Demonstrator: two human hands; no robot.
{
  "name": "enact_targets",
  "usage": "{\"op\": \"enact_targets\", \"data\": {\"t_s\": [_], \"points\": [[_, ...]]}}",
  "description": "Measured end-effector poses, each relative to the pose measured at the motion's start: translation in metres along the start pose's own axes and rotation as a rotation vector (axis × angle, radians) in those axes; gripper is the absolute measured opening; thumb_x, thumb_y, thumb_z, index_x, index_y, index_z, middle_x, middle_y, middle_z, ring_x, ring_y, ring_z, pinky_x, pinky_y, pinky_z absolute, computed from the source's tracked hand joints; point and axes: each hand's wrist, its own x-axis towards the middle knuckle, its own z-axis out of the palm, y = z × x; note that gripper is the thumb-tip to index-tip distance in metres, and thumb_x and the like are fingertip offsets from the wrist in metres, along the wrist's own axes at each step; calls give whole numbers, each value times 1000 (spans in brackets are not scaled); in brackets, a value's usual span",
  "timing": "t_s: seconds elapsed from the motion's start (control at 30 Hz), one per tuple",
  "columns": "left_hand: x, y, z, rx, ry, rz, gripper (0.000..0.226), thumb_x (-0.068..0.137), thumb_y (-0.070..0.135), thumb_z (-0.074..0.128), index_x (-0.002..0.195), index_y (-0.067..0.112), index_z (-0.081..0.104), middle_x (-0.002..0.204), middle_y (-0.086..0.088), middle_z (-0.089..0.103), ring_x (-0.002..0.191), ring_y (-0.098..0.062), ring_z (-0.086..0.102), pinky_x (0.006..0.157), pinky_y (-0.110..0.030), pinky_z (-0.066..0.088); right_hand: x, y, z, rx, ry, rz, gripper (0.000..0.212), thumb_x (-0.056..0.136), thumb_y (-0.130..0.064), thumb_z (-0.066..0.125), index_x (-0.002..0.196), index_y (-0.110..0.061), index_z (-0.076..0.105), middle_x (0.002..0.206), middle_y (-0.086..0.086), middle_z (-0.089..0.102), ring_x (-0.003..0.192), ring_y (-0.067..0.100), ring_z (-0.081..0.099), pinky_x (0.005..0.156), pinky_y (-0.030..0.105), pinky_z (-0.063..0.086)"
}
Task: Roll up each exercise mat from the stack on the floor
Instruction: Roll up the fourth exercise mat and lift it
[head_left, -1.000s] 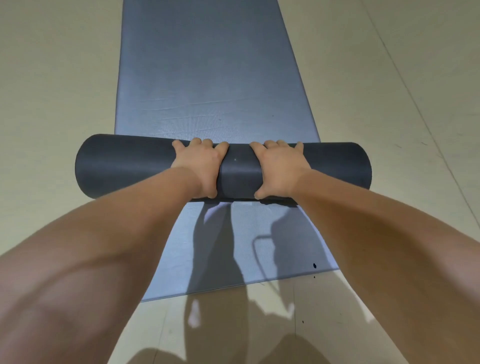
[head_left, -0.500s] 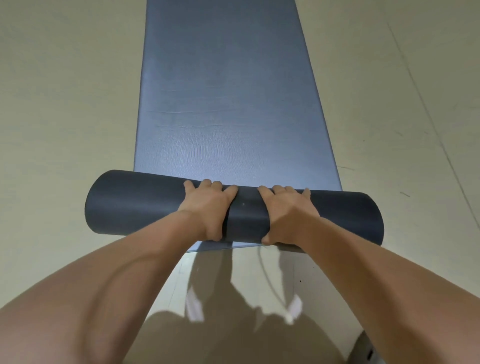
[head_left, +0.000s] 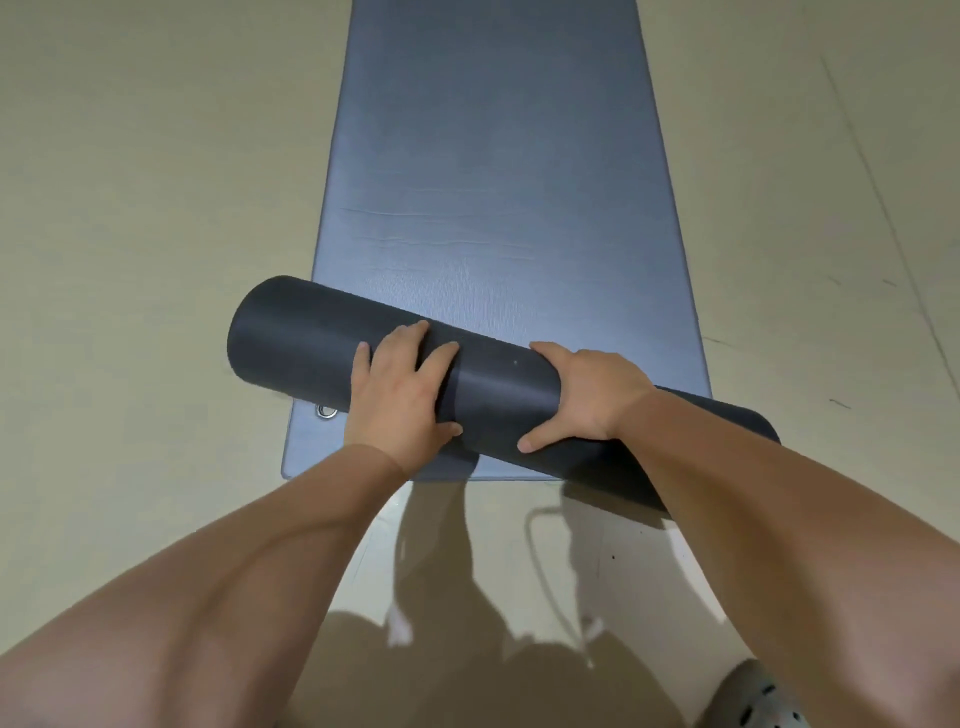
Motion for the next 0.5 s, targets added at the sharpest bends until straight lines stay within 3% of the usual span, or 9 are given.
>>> {"op": "enact_targets", "data": {"t_s": [0.13,0.23,0.33,0.43,0.5], "points": [[-7,11,15,-259,215,-58,53,69,3,80,121,10,67,143,-21,50,129,-41,47,110,-60,38,-9,-13,15,232,39,85,128,47,-82,83,155,-42,27,126,-10,62,111,22,61,95,41,54],[-7,29,11,-523,222,-246,37,84,16,73,121,14,67,142,-9,48,132,-28,44,112,-45,39,-19,-28,32,421,62,136,114,47,-80,84,144,-40,39,114,-16,63,103,15,63,92,38,55],[-10,37,12,-705,158,-480,70,77,42,81,138,23,51,145,1,41,132,-19,41,112,-34,38,-26,-46,53,575,94,199,102,43,-83,80,128,-42,43,104,-17,65,93,13,66,86,39,59],[-16,36,13,-1023,31,-787,113,64,52,89,154,32,25,143,5,44,121,-15,52,100,-36,48,-27,-52,60,628,88,219,103,44,-83,78,131,-42,41,108,-16,65,96,14,66,87,39,58],[-20,34,13,-1276,-142,-952,116,67,51,90,157,34,19,136,8,54,111,-17,59,92,-39,52,-24,-44,56,656,70,220,107,44,-84,80,134,-43,41,113,-18,64,102,14,65,93,38,56]]}}
